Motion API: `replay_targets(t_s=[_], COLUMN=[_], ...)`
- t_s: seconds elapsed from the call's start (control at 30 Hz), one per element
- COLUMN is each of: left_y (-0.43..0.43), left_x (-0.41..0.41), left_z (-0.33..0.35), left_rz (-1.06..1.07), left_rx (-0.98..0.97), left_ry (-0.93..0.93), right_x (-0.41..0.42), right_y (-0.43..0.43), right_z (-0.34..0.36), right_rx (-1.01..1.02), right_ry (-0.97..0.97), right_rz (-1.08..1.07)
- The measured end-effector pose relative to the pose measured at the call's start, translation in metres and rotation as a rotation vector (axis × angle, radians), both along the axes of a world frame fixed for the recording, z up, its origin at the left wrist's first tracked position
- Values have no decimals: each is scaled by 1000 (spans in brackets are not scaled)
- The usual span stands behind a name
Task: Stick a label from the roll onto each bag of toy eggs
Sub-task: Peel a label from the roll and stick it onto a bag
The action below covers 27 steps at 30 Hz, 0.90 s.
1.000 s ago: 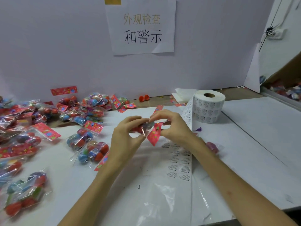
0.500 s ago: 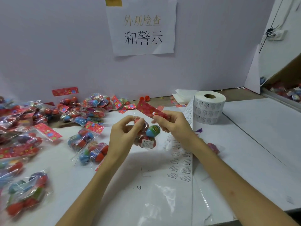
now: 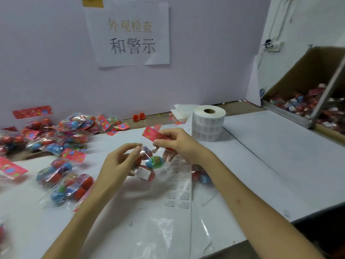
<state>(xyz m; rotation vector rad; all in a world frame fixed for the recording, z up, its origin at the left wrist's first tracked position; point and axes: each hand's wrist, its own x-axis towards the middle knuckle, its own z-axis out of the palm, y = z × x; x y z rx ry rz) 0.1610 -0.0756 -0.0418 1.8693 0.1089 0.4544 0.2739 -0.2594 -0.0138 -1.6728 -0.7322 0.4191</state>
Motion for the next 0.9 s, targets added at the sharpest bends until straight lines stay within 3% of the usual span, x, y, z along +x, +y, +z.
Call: replay_targets(t_s=[0.13, 0.3, 0.37, 0.5, 0.67, 0.9], left_y=[4, 8, 8, 7, 5, 4], left_x=[1, 3, 3, 4, 1, -3], left_z=[-3, -5, -5, -4, -4, -7], left_rz=[-2, 17, 20, 38, 60, 136], left_rx=[-74, -103, -88, -64, 76, 543], left_ry=[-21, -42, -34, -29, -28, 15], right_x=[32, 98, 112, 110, 89, 49], right_y=[-27, -120, -161, -177, -131, -11], right_z=[24, 66, 63, 28, 22, 71], right_rx=[163, 943, 1044, 890, 692, 263], right_ry=[33, 292, 350, 418, 345, -124], right_rz=[-199, -816, -936, -998, -931, -540])
